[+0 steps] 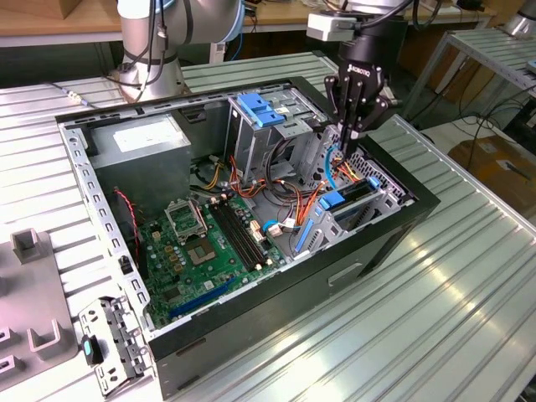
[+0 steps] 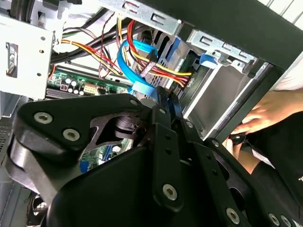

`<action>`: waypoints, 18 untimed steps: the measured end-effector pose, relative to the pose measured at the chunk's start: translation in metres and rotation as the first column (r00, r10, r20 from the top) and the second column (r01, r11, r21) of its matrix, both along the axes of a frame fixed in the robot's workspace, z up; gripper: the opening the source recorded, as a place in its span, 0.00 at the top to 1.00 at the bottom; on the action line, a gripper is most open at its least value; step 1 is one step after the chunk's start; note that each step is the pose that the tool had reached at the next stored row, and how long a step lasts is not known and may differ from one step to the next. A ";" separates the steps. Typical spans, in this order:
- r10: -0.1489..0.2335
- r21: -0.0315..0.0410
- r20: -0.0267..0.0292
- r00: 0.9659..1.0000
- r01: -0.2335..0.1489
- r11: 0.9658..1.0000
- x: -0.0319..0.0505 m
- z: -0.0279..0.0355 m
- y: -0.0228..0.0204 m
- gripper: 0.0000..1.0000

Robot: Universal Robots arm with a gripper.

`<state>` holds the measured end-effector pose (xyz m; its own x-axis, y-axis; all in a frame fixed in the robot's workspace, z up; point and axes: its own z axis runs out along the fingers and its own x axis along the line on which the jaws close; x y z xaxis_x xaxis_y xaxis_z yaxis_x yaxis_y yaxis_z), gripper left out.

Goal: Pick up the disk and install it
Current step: 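Insert the second disk wire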

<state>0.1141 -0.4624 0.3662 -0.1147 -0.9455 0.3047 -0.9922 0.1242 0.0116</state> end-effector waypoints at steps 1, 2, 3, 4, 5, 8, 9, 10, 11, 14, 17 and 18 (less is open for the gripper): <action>0.000 0.000 0.000 1.000 0.000 1.000 -0.0024 -0.0001 0.0000 0.84; 0.000 0.000 0.000 1.000 0.000 1.000 -0.0047 -0.0002 0.0000 0.84; 0.000 0.000 0.000 1.000 0.000 1.000 -0.0086 -0.0004 0.0000 0.84; 0.000 0.000 0.000 1.000 0.000 1.000 -0.0125 -0.0006 0.0000 0.84; 0.000 0.000 0.000 1.000 0.000 1.000 -0.0155 -0.0008 0.0000 0.84; 0.000 0.000 0.000 1.000 0.000 1.000 -0.0247 -0.0012 0.0000 0.84; 0.000 0.000 0.000 1.000 0.000 1.000 -0.0292 -0.0013 0.0000 0.84; 0.000 0.000 0.001 1.000 0.000 1.000 -0.0314 -0.0013 0.0000 0.84; 0.000 0.000 0.002 1.000 0.000 1.000 -0.0347 -0.0013 0.0000 0.84; 0.000 0.006 0.006 1.000 0.000 1.000 -0.0405 -0.0018 -0.0015 0.84; 0.000 0.040 0.014 1.000 -0.001 0.999 -0.0412 -0.0026 -0.0130 0.84; 0.000 0.042 0.019 1.000 -0.001 0.999 -0.0411 -0.0026 -0.0161 0.84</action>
